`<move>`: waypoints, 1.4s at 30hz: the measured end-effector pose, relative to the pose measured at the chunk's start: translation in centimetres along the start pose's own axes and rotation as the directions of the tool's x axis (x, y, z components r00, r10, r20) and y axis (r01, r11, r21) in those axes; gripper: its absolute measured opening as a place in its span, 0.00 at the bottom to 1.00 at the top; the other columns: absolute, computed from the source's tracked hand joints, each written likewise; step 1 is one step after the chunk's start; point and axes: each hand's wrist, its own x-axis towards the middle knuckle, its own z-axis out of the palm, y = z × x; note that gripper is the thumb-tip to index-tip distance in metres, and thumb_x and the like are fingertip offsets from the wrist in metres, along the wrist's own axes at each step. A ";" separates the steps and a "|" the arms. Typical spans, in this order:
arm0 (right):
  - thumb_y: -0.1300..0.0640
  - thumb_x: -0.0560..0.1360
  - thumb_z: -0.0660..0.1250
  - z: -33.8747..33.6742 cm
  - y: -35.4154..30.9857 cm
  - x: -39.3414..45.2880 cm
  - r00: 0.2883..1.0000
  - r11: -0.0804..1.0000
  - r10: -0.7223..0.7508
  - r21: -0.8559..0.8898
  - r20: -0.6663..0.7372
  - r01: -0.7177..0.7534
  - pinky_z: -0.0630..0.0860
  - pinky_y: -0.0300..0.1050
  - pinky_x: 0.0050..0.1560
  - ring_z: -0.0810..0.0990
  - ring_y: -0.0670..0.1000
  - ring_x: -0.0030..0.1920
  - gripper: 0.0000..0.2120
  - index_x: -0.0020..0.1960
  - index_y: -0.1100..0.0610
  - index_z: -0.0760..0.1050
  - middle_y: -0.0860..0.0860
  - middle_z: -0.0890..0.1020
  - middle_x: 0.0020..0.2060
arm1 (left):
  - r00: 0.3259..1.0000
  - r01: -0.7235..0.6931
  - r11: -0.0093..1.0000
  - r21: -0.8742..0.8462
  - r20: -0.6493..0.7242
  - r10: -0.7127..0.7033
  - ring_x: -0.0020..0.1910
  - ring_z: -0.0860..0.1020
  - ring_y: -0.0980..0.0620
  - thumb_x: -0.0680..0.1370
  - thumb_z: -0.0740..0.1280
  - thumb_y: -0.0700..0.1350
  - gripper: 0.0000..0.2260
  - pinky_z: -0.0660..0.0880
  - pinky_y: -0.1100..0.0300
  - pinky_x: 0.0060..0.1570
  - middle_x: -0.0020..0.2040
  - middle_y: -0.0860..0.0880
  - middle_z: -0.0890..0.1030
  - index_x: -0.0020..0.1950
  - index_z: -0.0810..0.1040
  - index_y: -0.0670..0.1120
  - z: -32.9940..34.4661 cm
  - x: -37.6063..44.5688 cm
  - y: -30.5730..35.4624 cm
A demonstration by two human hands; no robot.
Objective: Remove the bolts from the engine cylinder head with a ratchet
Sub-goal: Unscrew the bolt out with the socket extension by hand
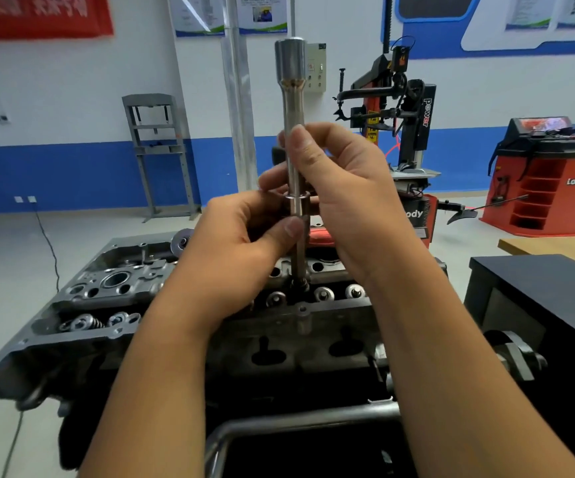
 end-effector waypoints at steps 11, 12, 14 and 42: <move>0.56 0.85 0.62 0.1 0.1 0.4 1.000 0.998 -0.004 0.057 0.028 0.003 0.81 0.44 0.40 0.85 0.54 0.42 0.11 0.51 0.61 0.80 0.55 0.86 0.38 | 0.988 0.053 0.986 -0.158 0.149 -0.029 0.34 0.79 0.58 0.82 0.67 0.45 0.06 0.74 0.66 0.33 0.45 0.47 0.87 0.55 0.83 0.49 -0.6 0.4 -1.1; 0.56 0.84 0.64 0.2 0.1 0.5 1.000 0.998 -0.006 0.058 0.028 0.004 0.81 0.45 0.40 0.86 0.54 0.42 0.10 0.52 0.61 0.80 0.55 0.86 0.39 | 0.993 0.037 0.988 -0.150 0.114 -0.020 0.35 0.80 0.58 0.80 0.70 0.45 0.05 0.75 0.66 0.34 0.46 0.46 0.88 0.55 0.83 0.48 -0.6 0.5 -1.2; 0.57 0.80 0.71 0.3 0.3 0.5 1.000 0.998 -0.029 0.051 0.006 0.028 0.82 0.46 0.42 0.86 0.53 0.41 0.07 0.52 0.62 0.78 0.55 0.86 0.38 | 1.000 0.008 0.993 -0.119 0.017 -0.006 0.40 0.86 0.52 0.73 0.76 0.49 0.12 0.81 0.60 0.39 0.45 0.46 0.88 0.54 0.84 0.46 -0.3 0.7 -1.4; 0.53 0.79 0.73 2.0 1.5 -0.6 0.961 0.989 -0.101 0.075 -0.256 0.124 0.82 0.43 0.40 0.87 0.52 0.38 0.11 0.43 0.58 0.76 0.56 0.86 0.35 | 0.997 -0.051 0.980 -0.194 0.053 0.063 0.53 0.87 0.50 0.76 0.74 0.44 0.14 0.85 0.53 0.52 0.53 0.49 0.88 0.61 0.83 0.46 0.1 0.2 -1.7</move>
